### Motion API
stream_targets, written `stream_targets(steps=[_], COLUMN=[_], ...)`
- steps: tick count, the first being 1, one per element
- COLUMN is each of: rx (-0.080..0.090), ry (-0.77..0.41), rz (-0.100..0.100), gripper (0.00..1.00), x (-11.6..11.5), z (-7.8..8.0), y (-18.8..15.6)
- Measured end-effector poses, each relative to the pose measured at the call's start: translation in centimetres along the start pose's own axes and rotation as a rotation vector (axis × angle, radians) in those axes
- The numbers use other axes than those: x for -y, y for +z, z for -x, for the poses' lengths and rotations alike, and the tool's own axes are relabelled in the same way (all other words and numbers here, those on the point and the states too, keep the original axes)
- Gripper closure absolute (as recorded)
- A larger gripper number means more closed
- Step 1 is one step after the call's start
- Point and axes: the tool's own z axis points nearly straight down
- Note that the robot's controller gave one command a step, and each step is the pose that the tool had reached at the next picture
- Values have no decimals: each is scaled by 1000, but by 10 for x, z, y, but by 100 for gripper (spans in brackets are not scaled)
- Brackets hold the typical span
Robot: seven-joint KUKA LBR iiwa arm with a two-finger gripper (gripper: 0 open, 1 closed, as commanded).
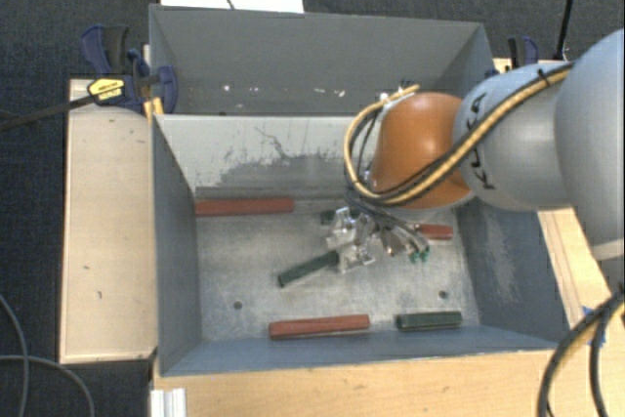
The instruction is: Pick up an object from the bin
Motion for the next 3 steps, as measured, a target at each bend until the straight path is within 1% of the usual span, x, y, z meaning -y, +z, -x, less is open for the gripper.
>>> stream_targets(steps=[1,2,3], rx=[-1,-6,1], ry=[-1,-51,149], rz=[0,1,-1], gripper=[100,100,100], x=[-1,-2,20], z=[-1,-9,34], y=[-2,-40,-221])
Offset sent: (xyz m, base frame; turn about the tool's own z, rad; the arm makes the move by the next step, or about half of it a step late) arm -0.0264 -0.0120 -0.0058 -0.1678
